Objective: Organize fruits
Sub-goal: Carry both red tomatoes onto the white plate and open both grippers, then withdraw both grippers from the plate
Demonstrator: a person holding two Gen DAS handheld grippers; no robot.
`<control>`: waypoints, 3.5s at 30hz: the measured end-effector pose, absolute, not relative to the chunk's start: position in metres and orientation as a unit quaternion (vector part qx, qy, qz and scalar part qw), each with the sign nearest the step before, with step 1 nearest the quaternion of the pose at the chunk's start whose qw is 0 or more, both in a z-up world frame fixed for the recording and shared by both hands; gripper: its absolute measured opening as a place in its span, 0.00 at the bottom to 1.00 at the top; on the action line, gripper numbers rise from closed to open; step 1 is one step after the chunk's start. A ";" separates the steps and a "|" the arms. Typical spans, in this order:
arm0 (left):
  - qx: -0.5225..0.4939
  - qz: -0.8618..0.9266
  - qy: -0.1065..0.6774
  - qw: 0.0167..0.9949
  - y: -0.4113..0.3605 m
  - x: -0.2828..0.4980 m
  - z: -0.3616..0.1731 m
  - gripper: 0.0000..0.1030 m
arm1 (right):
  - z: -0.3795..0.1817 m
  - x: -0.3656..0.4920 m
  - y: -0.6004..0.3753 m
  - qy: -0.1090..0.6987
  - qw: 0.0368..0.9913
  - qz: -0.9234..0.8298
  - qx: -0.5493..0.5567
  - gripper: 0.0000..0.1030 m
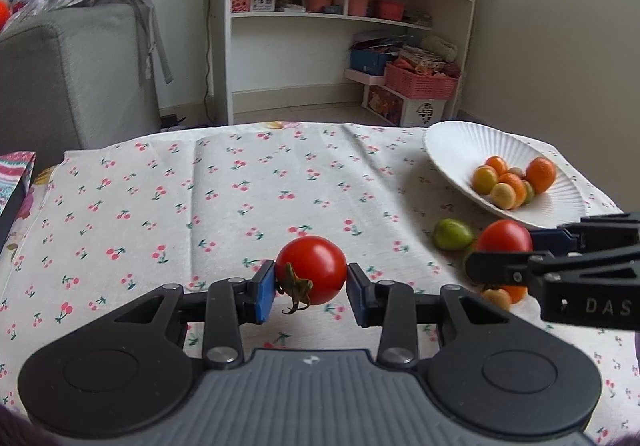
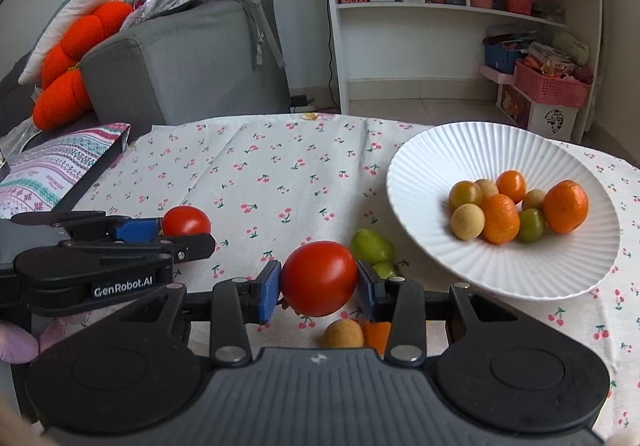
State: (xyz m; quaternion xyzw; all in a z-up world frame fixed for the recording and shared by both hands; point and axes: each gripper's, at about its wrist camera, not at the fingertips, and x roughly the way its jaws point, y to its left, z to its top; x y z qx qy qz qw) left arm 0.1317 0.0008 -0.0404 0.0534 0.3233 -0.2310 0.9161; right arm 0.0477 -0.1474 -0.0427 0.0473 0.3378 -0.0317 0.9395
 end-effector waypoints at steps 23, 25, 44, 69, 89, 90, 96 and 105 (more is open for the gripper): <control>0.057 -0.303 0.315 0.898 -0.065 0.102 -0.021 0.25 | -0.023 0.018 -0.216 0.298 0.945 -0.098 0.090 0.36; 0.063 -0.309 0.313 0.896 -0.073 0.099 -0.021 0.25 | -0.023 0.015 -0.223 0.296 0.945 -0.105 0.092 0.36; 0.084 -0.344 0.314 0.881 -0.148 0.160 -0.015 0.25 | -0.018 0.052 -0.289 0.296 0.945 -0.111 0.080 0.36; 0.074 -0.362 0.348 0.862 -0.203 0.226 -0.041 0.26 | -0.038 0.104 -0.322 0.340 0.925 -0.105 0.133 0.36; 0.086 -0.346 0.326 0.876 -0.167 0.182 -0.002 0.69 | -0.009 0.061 -0.317 0.316 0.927 -0.143 0.145 0.69; 0.084 -0.344 0.326 0.877 -0.164 0.178 0.001 0.71 | -0.007 0.058 -0.314 0.315 0.927 -0.146 0.142 0.72; 0.071 -0.336 0.328 0.880 -0.143 0.154 0.014 0.82 | 0.006 0.041 -0.302 0.310 0.927 -0.158 0.136 0.80; 0.067 -0.331 0.345 0.876 -0.117 0.122 0.025 0.91 | 0.019 0.017 -0.277 0.304 0.930 -0.159 0.130 0.89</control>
